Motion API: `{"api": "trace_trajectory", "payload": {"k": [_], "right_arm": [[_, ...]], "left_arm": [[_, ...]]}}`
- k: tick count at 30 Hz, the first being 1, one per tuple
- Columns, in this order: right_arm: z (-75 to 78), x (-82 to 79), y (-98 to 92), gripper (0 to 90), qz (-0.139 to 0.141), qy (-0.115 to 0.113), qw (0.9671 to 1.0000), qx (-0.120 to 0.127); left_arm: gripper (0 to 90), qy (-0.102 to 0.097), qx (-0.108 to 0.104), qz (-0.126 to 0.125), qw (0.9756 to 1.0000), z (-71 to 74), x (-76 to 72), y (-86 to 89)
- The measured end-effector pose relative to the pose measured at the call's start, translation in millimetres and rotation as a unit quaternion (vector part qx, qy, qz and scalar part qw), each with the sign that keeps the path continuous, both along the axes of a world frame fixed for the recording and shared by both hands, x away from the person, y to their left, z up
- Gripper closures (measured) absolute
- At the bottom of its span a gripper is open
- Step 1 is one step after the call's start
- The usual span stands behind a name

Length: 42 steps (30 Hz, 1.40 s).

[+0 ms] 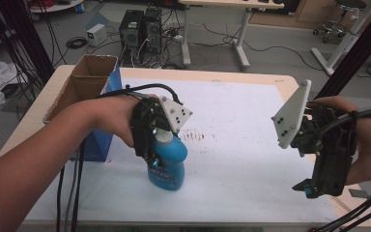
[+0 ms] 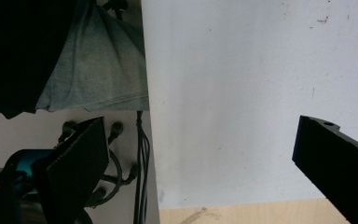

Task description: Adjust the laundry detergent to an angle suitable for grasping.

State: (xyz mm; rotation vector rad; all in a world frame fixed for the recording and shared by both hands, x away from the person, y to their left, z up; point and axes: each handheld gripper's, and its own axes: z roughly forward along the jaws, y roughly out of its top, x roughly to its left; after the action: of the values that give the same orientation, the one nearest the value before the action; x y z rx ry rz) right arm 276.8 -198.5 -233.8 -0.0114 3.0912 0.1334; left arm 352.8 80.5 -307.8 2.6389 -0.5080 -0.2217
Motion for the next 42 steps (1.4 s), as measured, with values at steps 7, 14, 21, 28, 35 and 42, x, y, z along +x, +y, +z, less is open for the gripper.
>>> {"api": "trace_trajectory", "payload": {"k": [7, 14, 21, 28, 35, 42], "right_arm": [[1.2, -0.1, 1.1, 2.9, 0.004, -0.003, 1.0, 0.002], [0.9, 0.3, 1.6, 2.9, 0.007, -0.003, 1.0, 0.003], [2.5, 1.6, 4.5, 2.9, 0.013, -0.004, 0.9999, 0.001], [3.2, 2.4, 7.9, 2.9, 0.017, -0.005, 0.9998, 0.002], [1.8, 5.3, 9.0, 2.9, 0.02, -0.004, 0.9998, 0.0], [0.4, 8.8, 12.3, 2.9, 0.027, -0.003, 0.9996, 0.001]], "left_arm": [[21.1, -0.012, 0.011, 0.016, 0.9997, 2.0, -1.4, 5.2], [18.1, -0.013, 0.027, 0.035, 0.9989, 7.1, -2.6, 10.4], [16.6, -0.02, 0.043, 0.048, 0.9977, 17.1, -5.5, 16.0], [14.9, -0.025, 0.085, 0.072, 0.9935, 27.2, -4.2, 20.9], [9.8, -0.044, 0.108, 0.096, 0.9885, 39.3, -5.6, 32.5], [6.1, -0.052, 0.134, 0.12, 0.9822, 54.5, -5.7, 41.4]]}}
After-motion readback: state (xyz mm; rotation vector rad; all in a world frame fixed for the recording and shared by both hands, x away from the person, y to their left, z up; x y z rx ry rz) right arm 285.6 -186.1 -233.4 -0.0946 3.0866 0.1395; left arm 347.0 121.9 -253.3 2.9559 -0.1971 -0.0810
